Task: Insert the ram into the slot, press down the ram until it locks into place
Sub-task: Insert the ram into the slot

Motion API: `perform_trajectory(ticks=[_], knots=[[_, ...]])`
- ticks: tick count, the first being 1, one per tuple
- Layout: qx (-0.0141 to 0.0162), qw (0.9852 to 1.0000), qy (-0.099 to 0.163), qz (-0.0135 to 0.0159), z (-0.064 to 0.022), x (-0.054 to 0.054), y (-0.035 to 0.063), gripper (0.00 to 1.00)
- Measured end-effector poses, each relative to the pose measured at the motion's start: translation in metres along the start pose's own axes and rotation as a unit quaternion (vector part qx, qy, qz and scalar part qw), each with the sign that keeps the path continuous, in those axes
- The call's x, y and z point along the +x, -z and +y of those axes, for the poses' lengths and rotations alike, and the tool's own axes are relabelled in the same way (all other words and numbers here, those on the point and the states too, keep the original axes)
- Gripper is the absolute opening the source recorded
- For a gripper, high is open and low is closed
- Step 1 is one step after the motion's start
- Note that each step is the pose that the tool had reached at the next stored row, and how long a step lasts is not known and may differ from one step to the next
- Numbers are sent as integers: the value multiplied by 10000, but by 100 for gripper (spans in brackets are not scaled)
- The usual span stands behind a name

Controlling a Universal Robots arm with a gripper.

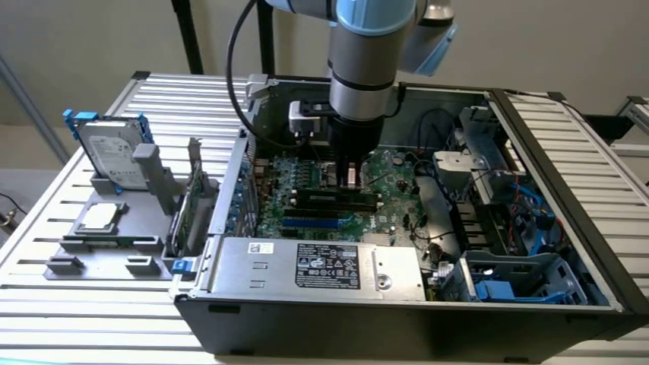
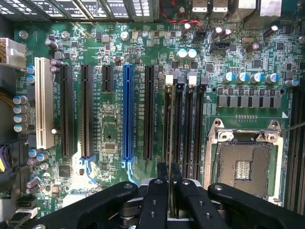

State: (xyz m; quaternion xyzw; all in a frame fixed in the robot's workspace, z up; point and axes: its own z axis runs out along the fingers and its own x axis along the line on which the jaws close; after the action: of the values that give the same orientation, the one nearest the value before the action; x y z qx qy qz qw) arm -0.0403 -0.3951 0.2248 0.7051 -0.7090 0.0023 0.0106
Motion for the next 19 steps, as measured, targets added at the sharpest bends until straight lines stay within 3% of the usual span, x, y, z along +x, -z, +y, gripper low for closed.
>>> perform_trajectory(ticks=[6,14,16,18,19], knots=[[0,10000,10,9,-5,0,-3,14],[2,10000,23,51,-5,-1,-17,14],[0,10000,23,58,-5,0,-17,21],[1,10000,23,55,-5,0,1,21],[-1,10000,22,57,-4,1,42,28]])
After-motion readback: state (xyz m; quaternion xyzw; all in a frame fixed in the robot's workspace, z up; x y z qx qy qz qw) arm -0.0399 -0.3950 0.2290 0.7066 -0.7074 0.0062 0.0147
